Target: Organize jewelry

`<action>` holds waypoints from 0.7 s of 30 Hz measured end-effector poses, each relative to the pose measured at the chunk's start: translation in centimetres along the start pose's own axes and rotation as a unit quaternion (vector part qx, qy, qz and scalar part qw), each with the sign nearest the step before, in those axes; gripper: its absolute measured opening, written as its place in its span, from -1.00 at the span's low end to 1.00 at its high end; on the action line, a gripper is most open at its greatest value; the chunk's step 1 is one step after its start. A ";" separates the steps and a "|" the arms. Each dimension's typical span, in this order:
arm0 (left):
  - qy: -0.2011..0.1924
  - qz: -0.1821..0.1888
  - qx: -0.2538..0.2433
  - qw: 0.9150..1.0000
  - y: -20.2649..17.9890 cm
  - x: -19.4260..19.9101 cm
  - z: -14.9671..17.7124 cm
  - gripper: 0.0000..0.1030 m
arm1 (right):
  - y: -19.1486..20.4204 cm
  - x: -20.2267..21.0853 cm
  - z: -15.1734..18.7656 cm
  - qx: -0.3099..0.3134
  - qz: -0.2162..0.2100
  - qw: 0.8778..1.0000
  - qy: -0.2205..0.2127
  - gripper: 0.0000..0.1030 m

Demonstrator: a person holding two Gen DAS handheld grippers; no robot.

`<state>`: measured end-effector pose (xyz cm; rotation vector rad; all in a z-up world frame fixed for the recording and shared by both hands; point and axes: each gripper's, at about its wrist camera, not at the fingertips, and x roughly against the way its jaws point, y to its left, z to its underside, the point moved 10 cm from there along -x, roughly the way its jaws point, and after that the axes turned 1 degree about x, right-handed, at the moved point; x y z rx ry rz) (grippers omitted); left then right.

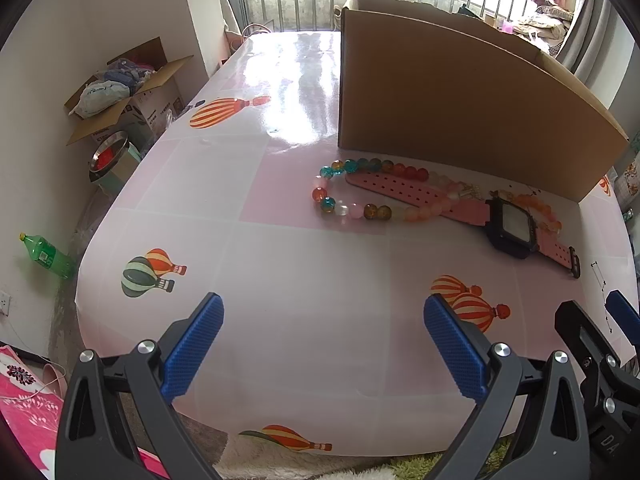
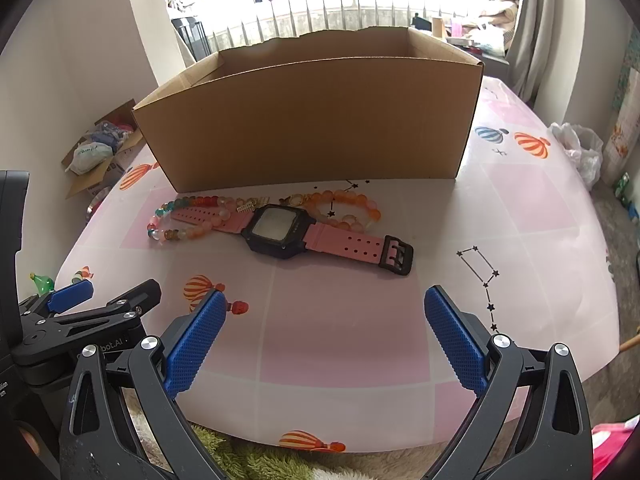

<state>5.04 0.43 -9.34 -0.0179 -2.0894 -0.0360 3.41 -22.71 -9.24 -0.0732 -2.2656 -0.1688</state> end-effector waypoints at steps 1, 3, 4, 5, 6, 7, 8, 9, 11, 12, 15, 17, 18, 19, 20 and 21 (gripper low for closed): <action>0.000 0.000 0.000 1.000 0.0 0.0 0.0 0.92 | 0.0 0.0 0.0 0.000 0.000 1.000 0.000 0.85; 0.000 0.000 0.000 1.000 0.0 0.0 0.0 0.92 | 0.1 -0.1 0.0 0.000 0.000 1.000 0.000 0.85; 0.000 0.000 0.000 1.000 0.0 0.0 0.0 0.92 | 0.1 0.0 -0.1 0.000 0.000 1.000 0.001 0.85; 0.000 0.000 0.000 1.000 0.1 0.0 0.0 0.92 | 0.1 0.0 -0.1 0.000 0.000 1.000 0.000 0.85; 0.000 0.000 0.000 1.000 0.1 0.0 0.0 0.92 | 0.1 0.0 -0.1 0.000 0.000 1.000 0.000 0.85; 0.000 0.000 0.000 1.000 0.0 0.0 0.0 0.92 | 0.0 0.0 -0.1 0.001 0.000 1.000 0.000 0.85; 0.000 0.000 0.001 1.000 0.1 0.1 0.0 0.92 | 0.1 -0.1 -0.1 0.001 0.000 1.000 0.000 0.85; -0.001 0.000 0.001 1.000 0.1 0.1 0.0 0.92 | 0.1 0.0 -0.1 0.001 0.000 1.000 0.001 0.85; 0.000 -0.001 0.001 1.000 0.1 0.1 0.1 0.92 | 0.1 -0.1 -0.1 0.000 0.000 1.000 0.001 0.85; -0.001 -0.001 0.001 1.000 0.1 0.1 0.1 0.92 | 0.1 -0.1 -0.1 0.000 0.000 1.000 0.001 0.85; 0.000 0.000 0.001 1.000 0.1 0.1 0.1 0.92 | 0.1 -0.1 -0.1 0.000 0.000 1.000 0.001 0.85; 0.000 0.000 0.001 1.000 0.2 0.1 0.1 0.92 | 0.1 0.0 -0.1 0.000 0.000 1.000 0.001 0.85; 0.000 0.000 0.001 1.000 0.2 0.1 0.2 0.92 | 0.1 0.0 -0.1 0.000 0.000 1.000 0.001 0.85; 0.000 0.000 0.001 1.000 0.3 0.2 0.2 0.92 | 0.1 0.0 -0.1 0.000 0.000 1.000 0.001 0.85; -0.001 0.000 0.001 1.000 0.3 0.2 0.2 0.92 | 0.1 0.0 -0.1 0.000 0.000 1.000 0.001 0.85; -0.001 0.000 0.002 1.000 0.3 0.1 0.2 0.92 | 0.1 0.0 0.0 -0.001 0.000 1.000 0.001 0.85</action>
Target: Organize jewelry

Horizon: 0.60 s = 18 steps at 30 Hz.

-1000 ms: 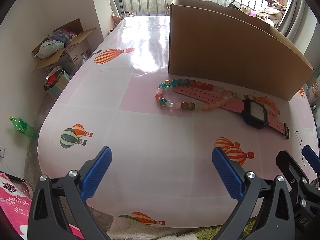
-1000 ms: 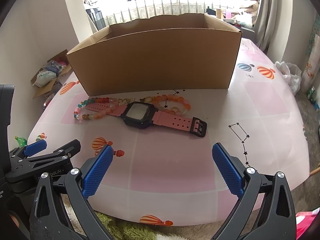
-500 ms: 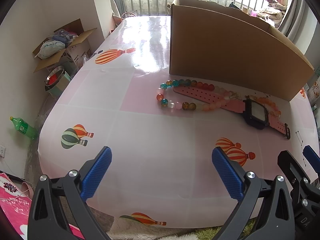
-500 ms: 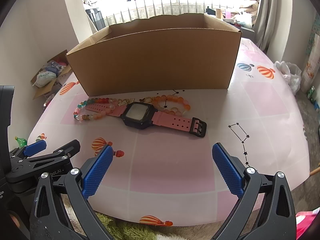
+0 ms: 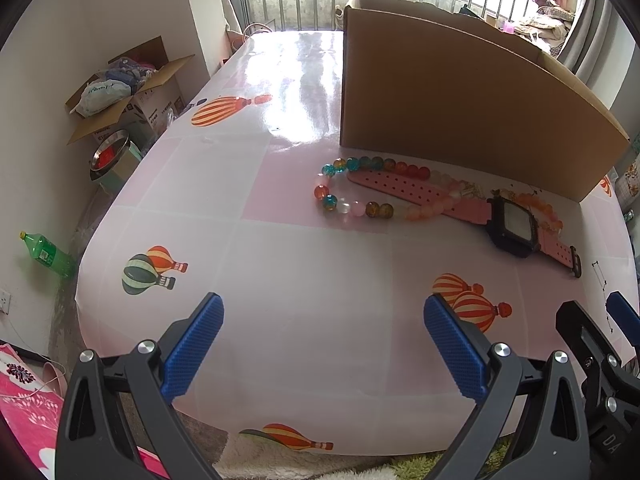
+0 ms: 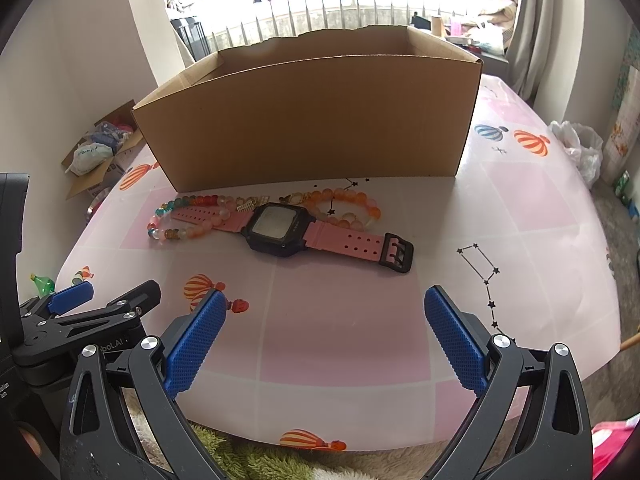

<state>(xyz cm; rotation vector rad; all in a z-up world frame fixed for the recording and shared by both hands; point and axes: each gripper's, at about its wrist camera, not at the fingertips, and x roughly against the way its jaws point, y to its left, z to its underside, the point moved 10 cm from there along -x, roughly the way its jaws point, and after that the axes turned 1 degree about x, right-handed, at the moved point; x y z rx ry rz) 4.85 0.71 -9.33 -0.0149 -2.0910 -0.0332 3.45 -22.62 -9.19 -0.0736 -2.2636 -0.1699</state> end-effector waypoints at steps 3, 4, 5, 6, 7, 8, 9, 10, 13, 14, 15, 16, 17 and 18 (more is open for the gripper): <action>0.000 0.000 0.000 1.000 0.0 0.0 0.0 0.92 | 0.0 0.1 0.0 0.000 0.000 1.000 0.000 0.85; 0.000 0.000 0.000 1.000 0.0 0.0 0.0 0.92 | 0.0 0.0 0.0 0.000 0.000 1.000 0.000 0.85; 0.000 0.000 0.000 1.000 0.0 0.0 0.0 0.92 | 0.0 0.0 0.0 0.000 0.000 1.000 0.000 0.85; 0.001 0.000 0.000 1.000 0.0 0.0 0.0 0.92 | 0.0 0.0 0.0 0.000 0.000 1.000 0.000 0.85; 0.000 0.000 0.000 1.000 0.0 0.0 0.0 0.92 | 0.0 0.1 0.0 0.000 0.000 1.000 0.000 0.85; 0.000 0.001 0.000 1.000 0.0 0.0 0.0 0.92 | 0.0 0.0 0.0 0.000 0.000 1.000 0.000 0.85; 0.001 0.000 0.000 1.000 0.0 0.0 0.1 0.92 | 0.0 0.0 0.0 0.000 0.000 1.000 0.000 0.85; 0.001 0.000 0.000 1.000 0.1 0.0 0.1 0.92 | 0.0 0.0 0.0 0.000 0.000 1.000 0.000 0.85; 0.000 0.000 0.000 1.000 0.1 0.0 0.1 0.92 | 0.0 0.0 0.0 0.000 0.000 1.000 0.000 0.85; 0.001 0.000 0.000 1.000 0.0 0.0 0.1 0.92 | 0.0 0.0 0.0 0.000 0.000 1.000 0.000 0.85; 0.001 0.000 0.000 1.000 0.1 0.0 0.1 0.92 | 0.0 0.0 0.0 0.000 0.000 1.000 0.000 0.85; 0.001 0.000 0.000 1.000 0.1 0.0 0.1 0.92 | 0.0 0.0 0.0 0.000 0.000 1.000 0.000 0.85; 0.001 0.000 0.001 1.000 0.1 0.0 0.1 0.92 | 0.0 0.0 0.0 0.000 0.000 1.000 0.000 0.85; 0.001 0.000 0.001 1.000 0.2 0.0 0.2 0.92 | 0.0 0.0 0.0 0.000 0.000 1.000 0.000 0.85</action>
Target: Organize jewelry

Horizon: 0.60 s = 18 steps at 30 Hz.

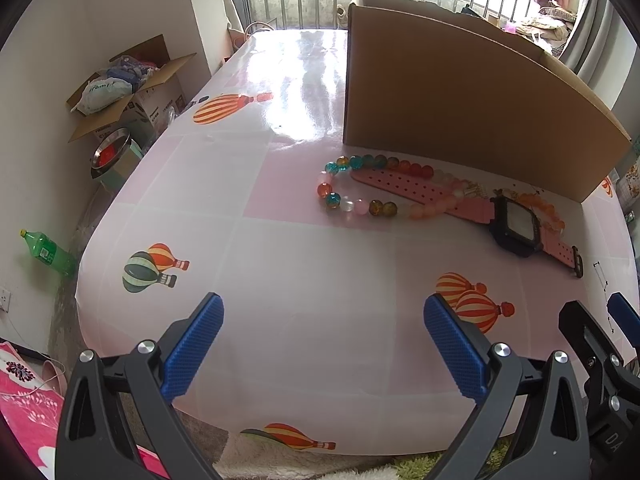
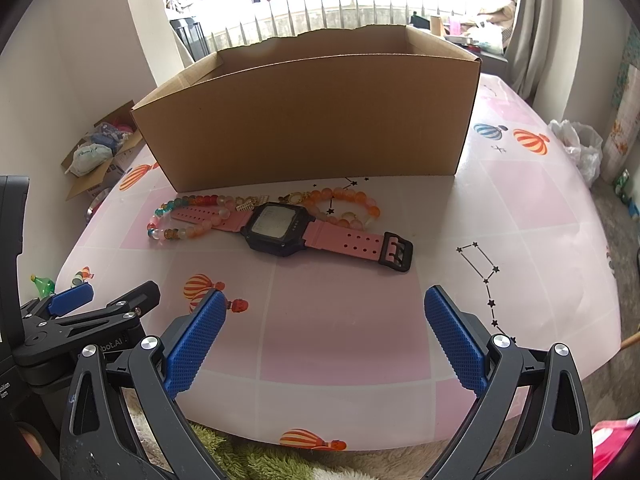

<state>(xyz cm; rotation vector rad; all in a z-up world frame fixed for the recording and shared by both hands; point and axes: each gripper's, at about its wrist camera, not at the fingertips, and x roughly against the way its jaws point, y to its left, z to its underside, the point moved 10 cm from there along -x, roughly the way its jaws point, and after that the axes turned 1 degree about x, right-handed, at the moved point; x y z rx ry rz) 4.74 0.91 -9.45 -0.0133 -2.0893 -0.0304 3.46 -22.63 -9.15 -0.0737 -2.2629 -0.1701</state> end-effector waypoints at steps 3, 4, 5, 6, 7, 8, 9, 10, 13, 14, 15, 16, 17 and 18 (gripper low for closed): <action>0.000 0.000 0.000 1.000 0.1 -0.1 0.1 0.92 | 0.0 0.0 0.0 0.000 0.000 1.000 0.000 0.85; 0.001 -0.001 0.000 1.000 0.1 -0.1 0.1 0.92 | 0.0 0.0 0.0 0.000 0.000 1.000 0.001 0.85; 0.002 -0.001 0.001 1.000 0.2 -0.1 0.2 0.92 | 0.0 0.0 0.0 0.000 0.000 1.000 0.001 0.85; 0.003 -0.002 0.001 1.000 0.2 -0.2 0.3 0.92 | 0.0 0.0 0.0 0.000 0.000 1.000 0.001 0.85; 0.003 -0.002 0.001 1.000 0.2 -0.2 0.3 0.92 | 0.0 0.0 0.0 0.000 0.000 1.000 0.001 0.85; 0.005 -0.003 0.001 1.000 0.2 -0.3 0.3 0.92 | -0.1 0.0 0.1 -0.001 0.000 1.000 0.001 0.85; 0.006 -0.004 0.000 1.000 0.2 -0.4 0.3 0.92 | -0.1 0.0 0.1 -0.001 0.000 1.000 0.002 0.85; 0.008 -0.005 0.000 1.000 0.2 -0.5 0.4 0.92 | -0.2 0.0 0.1 -0.002 0.000 1.000 0.003 0.85; 0.012 -0.011 -0.007 1.000 0.1 -1.1 0.3 0.92 | -0.4 -0.3 0.2 -0.002 0.003 1.000 0.007 0.85; 0.011 -0.012 -0.008 1.000 0.1 -1.2 0.3 0.92 | -0.4 -0.3 0.2 -0.002 0.003 1.000 0.007 0.85; 0.010 -0.014 -0.010 1.000 0.1 -1.3 0.1 0.92 | -0.6 -0.5 0.0 0.001 0.008 1.000 0.005 0.85; 0.007 -0.019 -0.014 1.000 0.2 -1.4 0.0 0.92 | -0.8 -0.5 -0.1 0.003 0.012 1.000 0.002 0.85; 0.005 -0.024 -0.017 1.000 0.3 -1.5 -0.2 0.92 | -0.9 -0.5 -0.3 0.005 0.015 1.000 -0.003 0.85; 0.004 -0.025 -0.021 0.999 0.3 -1.6 -0.3 0.92 | -1.1 -0.5 -0.5 0.006 0.017 1.000 -0.009 0.85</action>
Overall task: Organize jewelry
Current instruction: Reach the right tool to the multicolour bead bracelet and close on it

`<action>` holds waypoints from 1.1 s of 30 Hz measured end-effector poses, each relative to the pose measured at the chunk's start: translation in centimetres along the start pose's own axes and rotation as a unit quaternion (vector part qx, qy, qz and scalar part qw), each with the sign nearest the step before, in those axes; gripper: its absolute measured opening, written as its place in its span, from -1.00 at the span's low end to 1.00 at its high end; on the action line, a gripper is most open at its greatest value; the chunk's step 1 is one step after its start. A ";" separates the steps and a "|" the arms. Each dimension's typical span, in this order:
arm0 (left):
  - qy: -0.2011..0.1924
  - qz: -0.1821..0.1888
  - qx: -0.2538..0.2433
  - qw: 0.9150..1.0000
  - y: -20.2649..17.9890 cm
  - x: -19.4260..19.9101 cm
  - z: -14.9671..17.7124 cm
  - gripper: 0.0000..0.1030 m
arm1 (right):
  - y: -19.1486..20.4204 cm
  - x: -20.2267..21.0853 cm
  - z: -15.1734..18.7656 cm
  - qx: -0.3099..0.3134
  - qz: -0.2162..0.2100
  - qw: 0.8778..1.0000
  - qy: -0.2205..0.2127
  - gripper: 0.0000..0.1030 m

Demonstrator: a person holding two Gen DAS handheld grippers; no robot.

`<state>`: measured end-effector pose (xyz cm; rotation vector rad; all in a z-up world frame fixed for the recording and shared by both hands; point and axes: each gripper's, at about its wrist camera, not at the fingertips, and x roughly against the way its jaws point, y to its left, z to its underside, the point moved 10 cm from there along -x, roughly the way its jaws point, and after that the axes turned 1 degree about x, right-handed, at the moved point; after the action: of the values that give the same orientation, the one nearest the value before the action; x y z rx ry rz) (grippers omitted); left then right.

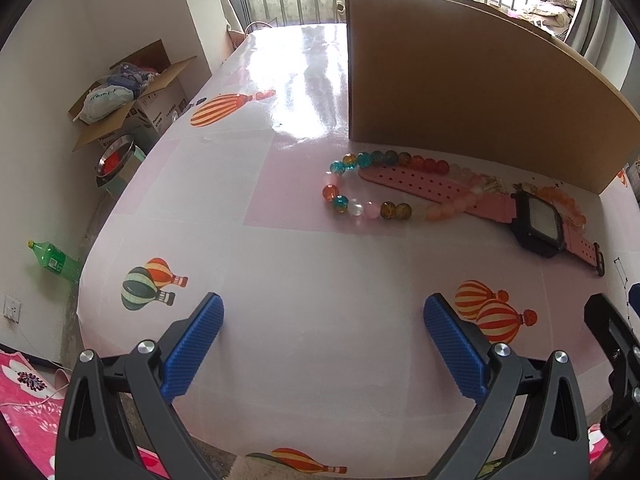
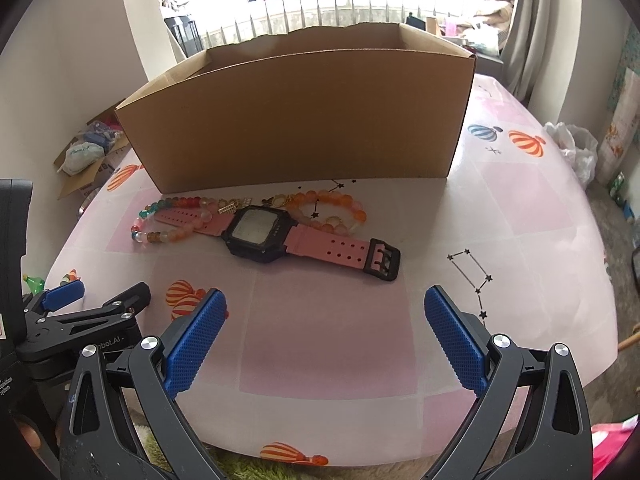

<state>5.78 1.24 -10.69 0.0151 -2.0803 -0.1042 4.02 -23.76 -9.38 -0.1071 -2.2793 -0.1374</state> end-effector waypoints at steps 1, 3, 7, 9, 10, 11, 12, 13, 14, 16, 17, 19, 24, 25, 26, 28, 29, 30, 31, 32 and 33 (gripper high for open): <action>0.002 0.003 -0.004 1.000 0.0 -0.1 0.0 0.92 | -0.1 0.1 -0.2 0.002 0.001 1.000 -0.008 0.85; 0.009 0.021 -0.001 1.000 0.3 -0.4 0.1 0.92 | -0.4 0.3 -0.8 0.011 0.002 1.000 -0.028 0.85; 0.014 0.043 -0.008 0.999 0.7 -0.7 0.0 0.92 | 0.0 0.3 -1.8 0.038 -0.013 0.998 -0.052 0.84; 0.001 0.052 -0.018 0.998 0.8 -0.7 0.0 0.92 | 0.2 0.6 -2.5 0.041 -0.022 0.997 -0.067 0.84; -0.007 0.057 -0.021 0.998 0.9 -0.6 0.1 0.92 | 0.4 0.6 -2.9 0.043 -0.030 0.996 -0.073 0.84; -0.015 0.058 -0.026 0.998 0.7 -0.6 0.0 0.92 | 0.7 0.8 -3.3 0.044 -0.036 0.995 -0.078 0.84; -0.023 0.060 -0.031 0.997 0.7 -0.5 0.0 0.92 | 1.1 0.8 -3.6 0.046 -0.042 0.995 -0.081 0.84; -0.026 0.062 -0.036 0.997 0.7 -0.5 -0.1 0.92 | 1.5 0.8 -4.0 0.049 -0.051 0.994 -0.082 0.84; -0.025 0.065 -0.042 0.997 0.6 -0.6 -0.3 0.92 | 2.0 0.8 -4.4 0.051 -0.062 0.993 -0.081 0.84; -0.027 0.072 -0.042 0.996 0.8 -0.4 -0.8 0.92 | 3.0 0.7 -5.3 0.050 -0.085 0.992 -0.078 0.84; -0.037 0.078 -0.033 0.996 1.1 -0.3 -1.4 0.92 | 3.4 0.4 -5.6 0.048 -0.097 0.991 -0.075 0.82; -0.059 0.105 -0.008 0.993 1.7 0.3 -2.7 0.91 | 4.7 0.1 -6.3 0.042 -0.129 0.989 -0.064 0.57; -0.086 0.112 -0.009 0.990 1.8 0.1 -6.1 0.72 | 7.2 -2.2 -6.7 0.037 -0.174 0.984 -0.011 0.06; -0.086 0.113 -0.015 0.990 1.6 -0.1 -6.6 0.69 | 7.6 -2.7 -6.6 0.037 -0.179 0.983 0.000 -0.09; -0.086 0.115 -0.019 0.989 1.5 -0.3 -6.9 0.58 | 8.0 -3.2 -6.5 0.038 -0.183 0.982 0.010 -0.15; -0.084 0.116 -0.029 0.989 1.0 -0.6 -7.4 0.43 | 8.5 -3.9 -6.4 0.043 -0.187 0.981 0.025 -0.29; -0.080 0.112 -0.037 0.990 0.8 -1.0 -7.6 0.35 | 8.7 -4.2 -6.4 0.044 -0.188 0.981 0.031 -0.33; -0.076 0.110 -0.044 0.990 0.6 -1.3 -7.8 0.25 | 8.9 -4.5 -6.3 0.045 -0.191 0.980 0.038 -0.40; -0.074 0.110 -0.049 0.990 0.4 -1.6 -7.9 0.20 | 9.1 -4.8 -6.2 0.047 -0.193 0.979 0.045 -0.45; -0.070 0.111 -0.053 0.990 0.1 -1.7 -7.8 0.13 | 9.2 -5.0 -6.1 0.048 -0.194 0.979 0.049 -0.47; -0.067 0.113 -0.056 0.990 -0.1 -1.9 -7.8 0.04 | 9.4 -5.2 -6.0 0.051 -0.194 0.978 0.055 -0.52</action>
<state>13.53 0.69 -8.59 -0.3030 -2.1907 -0.0852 13.08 -15.41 -8.77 0.3918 -2.1683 -0.2238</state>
